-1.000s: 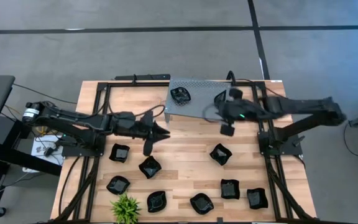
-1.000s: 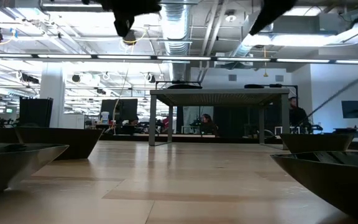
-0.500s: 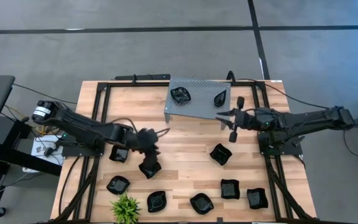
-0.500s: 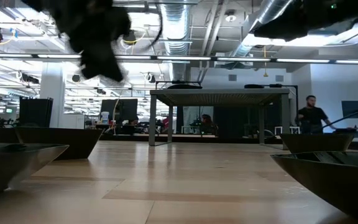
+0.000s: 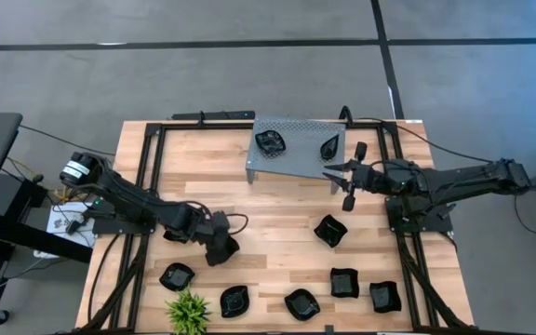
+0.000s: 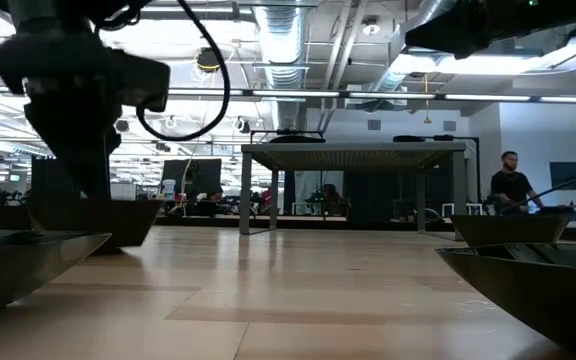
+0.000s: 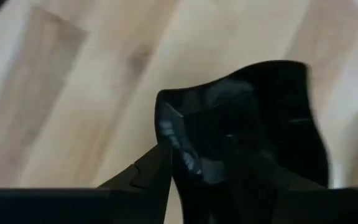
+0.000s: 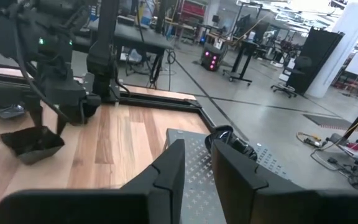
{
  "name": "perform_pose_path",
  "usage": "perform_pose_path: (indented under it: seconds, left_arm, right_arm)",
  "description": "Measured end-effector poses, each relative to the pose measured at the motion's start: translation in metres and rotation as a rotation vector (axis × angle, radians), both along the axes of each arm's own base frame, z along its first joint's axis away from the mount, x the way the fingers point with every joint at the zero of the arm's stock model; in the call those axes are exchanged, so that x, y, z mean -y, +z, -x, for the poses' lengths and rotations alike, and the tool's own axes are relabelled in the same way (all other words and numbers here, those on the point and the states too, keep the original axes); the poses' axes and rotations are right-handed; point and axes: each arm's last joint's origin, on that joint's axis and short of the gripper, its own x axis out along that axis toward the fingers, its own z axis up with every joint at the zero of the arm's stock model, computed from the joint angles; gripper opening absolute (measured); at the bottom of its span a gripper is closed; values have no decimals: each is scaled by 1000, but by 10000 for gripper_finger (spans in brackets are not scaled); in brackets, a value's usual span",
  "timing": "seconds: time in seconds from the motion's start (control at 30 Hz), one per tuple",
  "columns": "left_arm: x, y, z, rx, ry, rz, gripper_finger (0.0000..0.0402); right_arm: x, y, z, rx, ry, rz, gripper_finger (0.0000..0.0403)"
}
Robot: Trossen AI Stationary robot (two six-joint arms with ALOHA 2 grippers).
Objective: Pick & Place Mini shaped plates
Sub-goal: Put the distorted square plate on the shelf
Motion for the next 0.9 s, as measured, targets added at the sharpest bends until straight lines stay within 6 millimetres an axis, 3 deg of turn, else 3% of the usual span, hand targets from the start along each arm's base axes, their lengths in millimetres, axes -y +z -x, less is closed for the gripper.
perform_pose_path:
  seconds: [0.27,0.6,0.9]
  left_arm:
    - [-2,0,3,-24,7,-27,143]
    - [-14,28,22,44,18,-82,143]
    - [-18,-17,35,-16,28,-20,143]
  right_arm:
    - [0,0,0,1,1,0,75]
    - [0,0,0,5,1,0,75]
    - [0,0,0,5,1,0,75]
